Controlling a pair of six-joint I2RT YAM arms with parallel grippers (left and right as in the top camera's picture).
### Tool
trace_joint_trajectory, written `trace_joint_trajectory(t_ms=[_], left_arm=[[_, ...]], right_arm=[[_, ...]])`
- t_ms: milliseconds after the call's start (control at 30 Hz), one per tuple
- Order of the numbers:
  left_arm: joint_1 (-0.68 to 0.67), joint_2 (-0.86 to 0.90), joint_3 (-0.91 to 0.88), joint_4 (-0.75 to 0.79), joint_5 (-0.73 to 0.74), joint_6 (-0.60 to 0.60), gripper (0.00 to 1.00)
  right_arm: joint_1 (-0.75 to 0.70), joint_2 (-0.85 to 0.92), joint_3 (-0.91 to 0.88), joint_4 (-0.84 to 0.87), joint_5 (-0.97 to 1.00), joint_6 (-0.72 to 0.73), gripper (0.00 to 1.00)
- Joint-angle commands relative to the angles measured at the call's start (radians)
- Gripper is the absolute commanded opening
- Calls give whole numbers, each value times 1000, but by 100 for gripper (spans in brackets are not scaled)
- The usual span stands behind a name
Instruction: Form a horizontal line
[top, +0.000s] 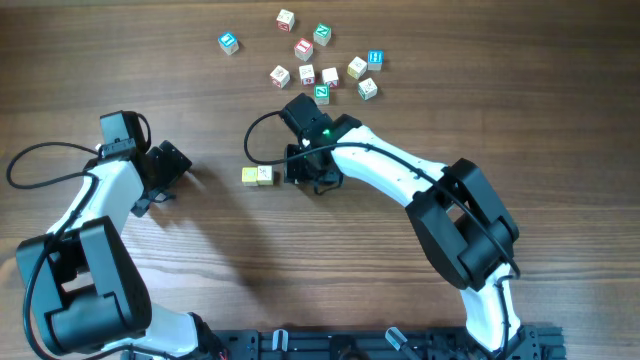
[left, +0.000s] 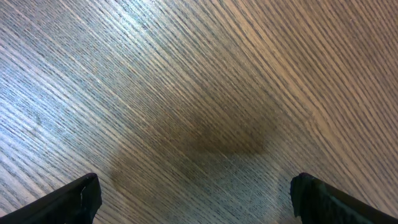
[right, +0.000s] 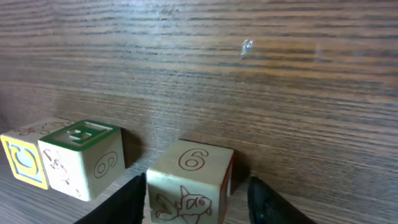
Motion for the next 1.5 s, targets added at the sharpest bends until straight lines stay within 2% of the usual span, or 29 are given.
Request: trace_joint_trajectory(t_ms=[0,133,200,233,267,300,467,567,667,767,967,1067,1267,1467], left_arm=[[2,7,-5,0,-9,-2,100],[2,7,-5,0,-9,-2,100],[2,7,-5,0,-9,-2,100],[2,7,-5,0,-9,-2,100],[2,7,-5,0,-9,-2,100],[2,7,-5,0,-9,-2,100],[2,7,-5,0,-9,-2,100],[2,7,-5,0,-9,-2,100],[2,7,-5,0,-9,-2,100],[2,7,-5,0,-9,-2,100],[2,7,-5,0,-9,-2,100],[2,7,-5,0,-9,-2,100],[2,7,-5,0,-9,-2,100],[2,7,-5,0,-9,-2,100]], right_arm=[[-6,-30,34,4,71,-3,58],[-13,-66,34,12,206,-4,62],[-28,-72,34,38,220,-5,68],[-38,-72,34,49,216,-5,75],[-49,-72,34,55,212,-3,91],[-62,-72,34,56,214,-4,100],[-108,-71,33,19,214,-31,100],[-113,-71,33,-2,214,-30,90],[-112,-71,33,-13,213,-31,71],[-112,-71,33,-31,213,-29,61],[-112,-71,33,-70,197,-30,53],[-110,-71,32,-83,129,-29,49],[-87,-71,-6,-83,24,-25,26],[-45,-69,-29,-77,25,-23,24]])
